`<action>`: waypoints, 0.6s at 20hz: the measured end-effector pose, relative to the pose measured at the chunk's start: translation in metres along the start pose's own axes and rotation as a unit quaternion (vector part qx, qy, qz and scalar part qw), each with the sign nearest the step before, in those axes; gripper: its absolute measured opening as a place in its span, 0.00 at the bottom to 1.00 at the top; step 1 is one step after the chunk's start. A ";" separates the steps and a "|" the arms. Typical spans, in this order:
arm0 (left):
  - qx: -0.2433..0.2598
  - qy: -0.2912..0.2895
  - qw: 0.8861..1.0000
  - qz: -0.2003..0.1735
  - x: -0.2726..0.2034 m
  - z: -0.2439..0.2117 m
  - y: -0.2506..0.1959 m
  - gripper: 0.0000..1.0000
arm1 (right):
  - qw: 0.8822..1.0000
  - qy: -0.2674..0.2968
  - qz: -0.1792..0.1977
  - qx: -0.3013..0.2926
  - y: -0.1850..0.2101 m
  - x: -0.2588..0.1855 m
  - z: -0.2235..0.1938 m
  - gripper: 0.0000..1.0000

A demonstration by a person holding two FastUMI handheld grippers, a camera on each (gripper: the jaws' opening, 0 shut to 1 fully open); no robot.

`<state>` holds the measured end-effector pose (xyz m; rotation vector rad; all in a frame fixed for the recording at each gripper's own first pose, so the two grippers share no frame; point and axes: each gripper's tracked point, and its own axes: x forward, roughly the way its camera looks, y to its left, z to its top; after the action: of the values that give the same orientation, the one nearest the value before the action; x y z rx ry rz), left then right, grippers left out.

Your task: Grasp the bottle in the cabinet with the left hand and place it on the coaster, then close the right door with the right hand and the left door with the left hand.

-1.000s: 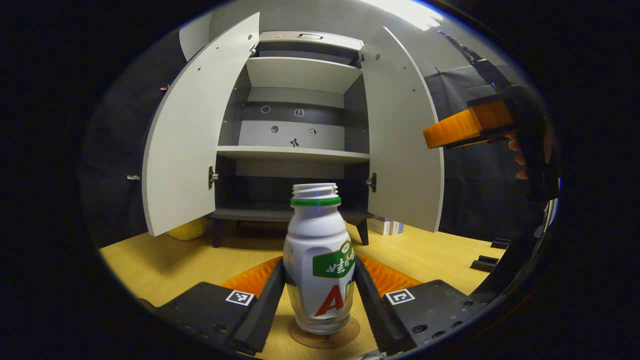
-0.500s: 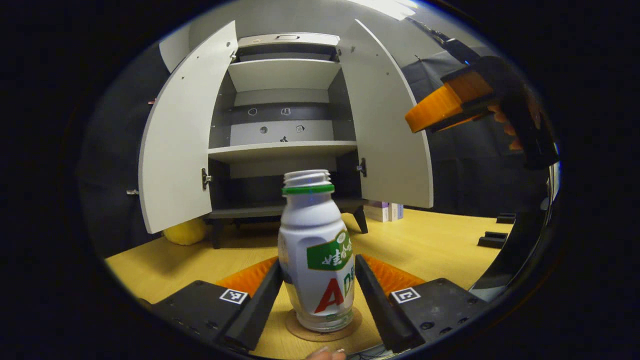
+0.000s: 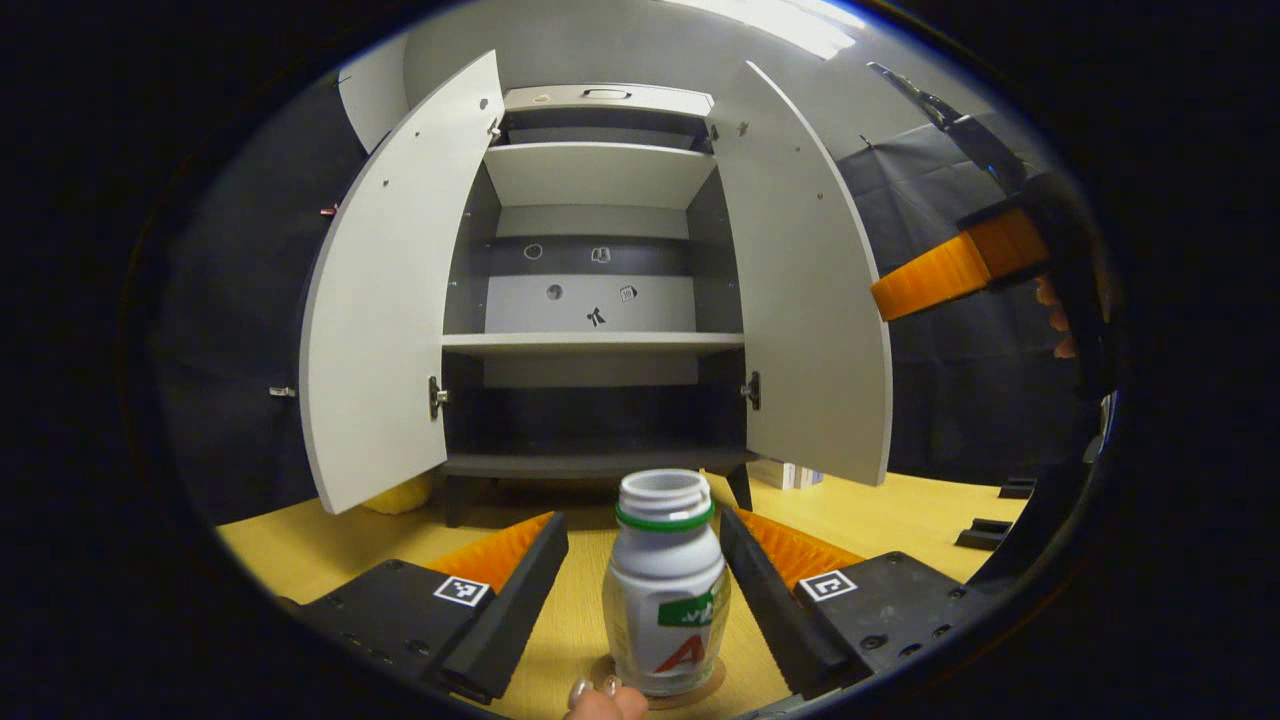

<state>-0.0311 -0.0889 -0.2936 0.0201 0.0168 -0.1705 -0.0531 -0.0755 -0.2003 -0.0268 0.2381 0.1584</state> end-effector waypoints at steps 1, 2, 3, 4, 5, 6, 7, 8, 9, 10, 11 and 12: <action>-0.007 -0.003 1.000 -0.009 0.002 0.013 -0.004 0.96 | 1.000 0.001 -0.003 0.003 0.000 -0.002 0.007 0.98; -0.014 -0.002 1.000 -0.018 0.003 0.025 -0.005 0.96 | 1.000 0.003 -0.002 0.008 0.000 -0.004 0.014 0.98; -0.018 0.000 1.000 -0.024 0.004 0.038 -0.007 0.96 | 1.000 0.006 -0.001 0.015 0.001 -0.006 0.023 0.98; -0.020 -0.001 0.999 -0.030 0.005 0.053 -0.008 0.96 | 1.000 0.006 -0.002 0.023 0.002 -0.008 0.034 0.98; -0.019 -0.003 0.999 -0.039 0.005 0.070 -0.008 0.96 | 0.999 -0.002 -0.007 0.031 0.000 -0.011 0.050 0.98; -0.016 -0.005 0.999 -0.047 0.007 0.086 -0.008 0.96 | 0.999 -0.010 -0.014 0.033 -0.003 -0.013 0.063 0.98; -0.014 -0.003 0.998 -0.056 0.009 0.101 -0.007 0.96 | 0.999 -0.021 -0.028 0.031 -0.009 -0.014 0.078 0.98; -0.008 -0.003 0.998 -0.068 0.011 0.115 -0.006 0.96 | 0.998 -0.030 -0.046 0.027 -0.016 -0.014 0.091 0.98; -0.003 -0.006 0.997 -0.078 0.013 0.130 -0.005 0.96 | 0.997 -0.035 -0.063 0.024 -0.025 -0.015 0.102 0.97; -0.001 -0.008 0.996 -0.090 0.015 0.143 -0.003 0.96 | 0.996 -0.037 -0.082 0.025 -0.032 -0.015 0.110 0.98; -0.004 -0.004 0.994 -0.112 0.016 0.153 -0.006 0.96 | 0.993 -0.038 -0.106 0.030 -0.044 -0.017 0.116 0.98; -0.004 -0.003 0.992 -0.130 0.016 0.162 -0.008 0.96 | 0.990 -0.041 -0.127 0.033 -0.054 -0.019 0.120 0.98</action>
<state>-0.0145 -0.1031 -0.1317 0.0097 0.0146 -0.4312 -0.0345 -0.1262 -0.0784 0.0158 0.1568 -0.1029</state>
